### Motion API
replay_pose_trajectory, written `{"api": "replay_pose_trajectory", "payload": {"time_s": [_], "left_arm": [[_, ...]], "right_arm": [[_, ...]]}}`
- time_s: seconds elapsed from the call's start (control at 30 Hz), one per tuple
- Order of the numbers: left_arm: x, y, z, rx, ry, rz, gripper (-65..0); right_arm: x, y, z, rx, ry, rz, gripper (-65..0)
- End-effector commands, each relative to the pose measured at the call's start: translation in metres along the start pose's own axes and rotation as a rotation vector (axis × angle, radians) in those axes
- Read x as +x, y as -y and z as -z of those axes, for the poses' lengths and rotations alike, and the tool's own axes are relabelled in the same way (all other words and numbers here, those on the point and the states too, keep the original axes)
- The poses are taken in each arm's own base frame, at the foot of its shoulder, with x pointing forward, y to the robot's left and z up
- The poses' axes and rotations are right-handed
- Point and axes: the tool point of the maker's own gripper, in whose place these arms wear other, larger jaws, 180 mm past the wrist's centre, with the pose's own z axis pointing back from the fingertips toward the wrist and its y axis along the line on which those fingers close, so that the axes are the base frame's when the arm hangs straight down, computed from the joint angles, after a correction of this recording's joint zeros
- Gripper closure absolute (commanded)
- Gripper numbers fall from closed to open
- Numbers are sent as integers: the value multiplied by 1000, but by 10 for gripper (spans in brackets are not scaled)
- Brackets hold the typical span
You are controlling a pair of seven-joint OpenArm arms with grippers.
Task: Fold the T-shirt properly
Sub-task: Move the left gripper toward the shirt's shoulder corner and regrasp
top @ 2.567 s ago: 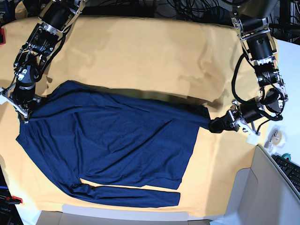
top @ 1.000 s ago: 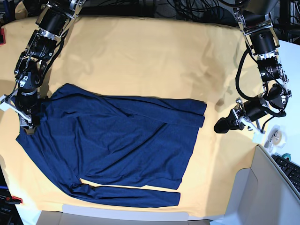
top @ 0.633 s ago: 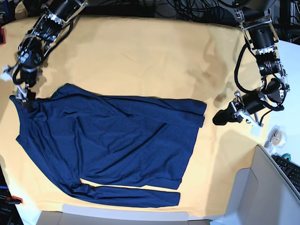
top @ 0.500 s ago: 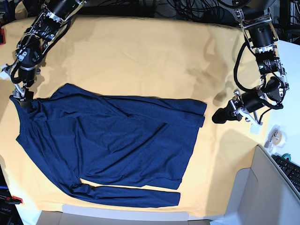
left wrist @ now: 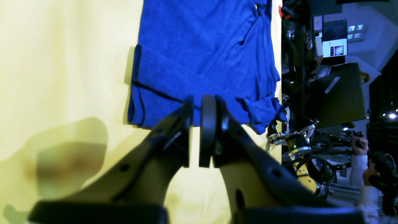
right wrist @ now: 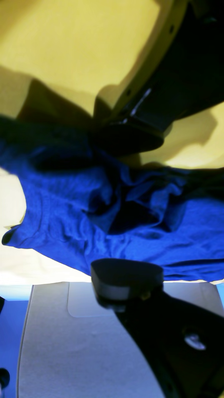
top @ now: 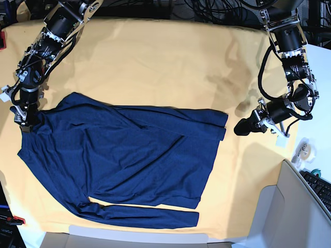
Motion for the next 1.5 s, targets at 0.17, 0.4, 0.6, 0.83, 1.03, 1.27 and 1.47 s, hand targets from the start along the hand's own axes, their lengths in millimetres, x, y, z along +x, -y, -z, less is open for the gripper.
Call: {"api": "replay_pose_trajectory", "payload": {"time_s": [0.17, 0.4, 0.6, 0.83, 1.03, 1.27, 1.47], "left_arm": [[10, 9, -5, -23, 20, 20, -42], [9, 8, -5, -22, 18, 18, -45], [2, 3, -6, -13, 7, 7, -120], [-9, -9, -9, 11, 2, -25, -274], [-31, -25, 4, 2, -19, -140, -290], [-35, -39, 11, -10, 35, -249, -290], [-28, -45, 11, 17, 83, -308, -290]], "right_arm": [[-4, -3, 6, -30, -33, 15, -501], [-11, -6, 16, -41, -49, 21, -500], [-19, 3, 21, -70, -68, 8, -396], [-29, -8, 21, -9, -108, -35, 0], [-31, -9, 21, -7, -116, -40, -31], [-31, -8, 21, -7, -115, -41, -31], [-31, -8, 21, -9, -114, -40, -31]]}}
